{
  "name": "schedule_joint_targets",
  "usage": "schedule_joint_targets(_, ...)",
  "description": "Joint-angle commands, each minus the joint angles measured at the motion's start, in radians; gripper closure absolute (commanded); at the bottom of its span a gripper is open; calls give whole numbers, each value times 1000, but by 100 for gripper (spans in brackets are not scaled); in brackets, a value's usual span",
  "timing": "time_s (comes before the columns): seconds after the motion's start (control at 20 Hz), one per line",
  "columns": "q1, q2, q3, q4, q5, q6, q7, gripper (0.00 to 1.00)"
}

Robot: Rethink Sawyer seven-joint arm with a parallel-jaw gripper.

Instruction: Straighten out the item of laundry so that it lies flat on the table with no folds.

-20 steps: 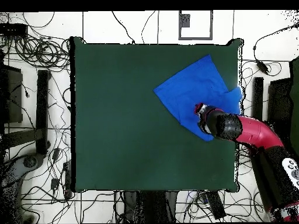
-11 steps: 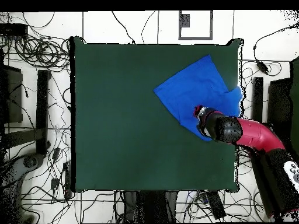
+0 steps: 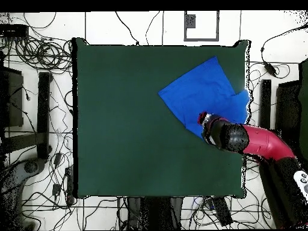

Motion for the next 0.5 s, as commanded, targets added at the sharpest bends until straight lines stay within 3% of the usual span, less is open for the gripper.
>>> schedule_joint_targets(0.05, 27, 15, 57, 111, -6, 3, -40, 0)
schedule_joint_targets(0.5, -9, 3, 83, 156, -31, 2, -93, 0)
